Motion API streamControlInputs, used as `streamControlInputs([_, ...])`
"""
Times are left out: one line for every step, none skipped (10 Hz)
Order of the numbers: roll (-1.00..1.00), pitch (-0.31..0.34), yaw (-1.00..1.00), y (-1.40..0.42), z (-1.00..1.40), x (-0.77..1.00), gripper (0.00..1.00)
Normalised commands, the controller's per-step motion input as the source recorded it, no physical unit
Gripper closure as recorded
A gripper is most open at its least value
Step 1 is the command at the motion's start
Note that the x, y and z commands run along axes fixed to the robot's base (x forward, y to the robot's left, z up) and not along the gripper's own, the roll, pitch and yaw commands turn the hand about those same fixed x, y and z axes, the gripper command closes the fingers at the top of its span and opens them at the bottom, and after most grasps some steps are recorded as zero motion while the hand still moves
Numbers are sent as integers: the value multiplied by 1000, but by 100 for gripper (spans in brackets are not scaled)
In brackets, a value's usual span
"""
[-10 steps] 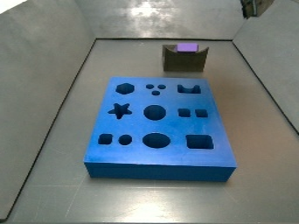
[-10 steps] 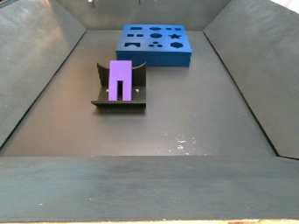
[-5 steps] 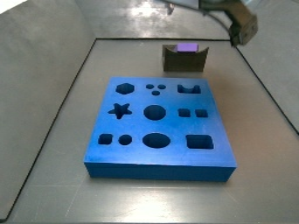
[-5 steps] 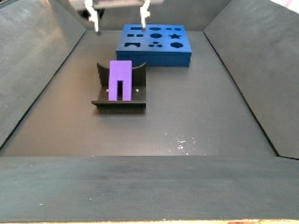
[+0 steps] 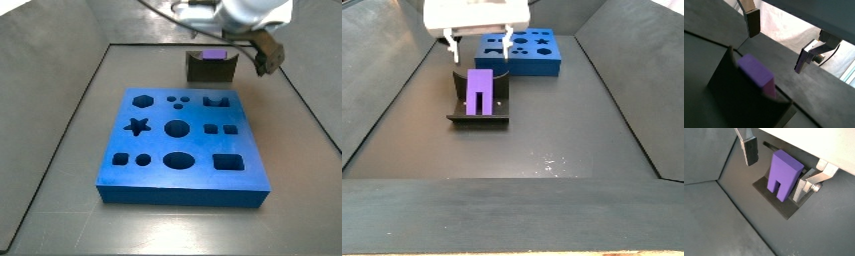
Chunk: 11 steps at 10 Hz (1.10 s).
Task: Pick up the double-square object. Move up. Place the double-square object on the fixture. Regrasp the double-square object. Move to above the board. Insert the double-square object.
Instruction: Regrasp the double-square object, then move to above the board.
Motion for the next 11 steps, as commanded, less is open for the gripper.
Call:
streamControlInputs([68,-44,4,20,-861,112,0])
streamControlInputs([67,-41,4,14,-773,102,0])
streamControlInputs([66,-32,2,10,-552,79,0])
streamControlInputs([64,-30,5,8,-461,76,0])
streamControlInputs([58,-26,8,5,-292,78,0])
streamControlInputs([50,-14,14,1,-199,48,0])
streamControlInputs([52,-18,5,-5,-167,13,0])
streamControlInputs([52,-18,5,-5,-167,14,0])
streamControlInputs([52,-18,5,-5,-167,14,0])
streamControlInputs([0,0,0,0,0,0,100])
streamControlInputs([-247,-159,-245,331,1000,-74,100])
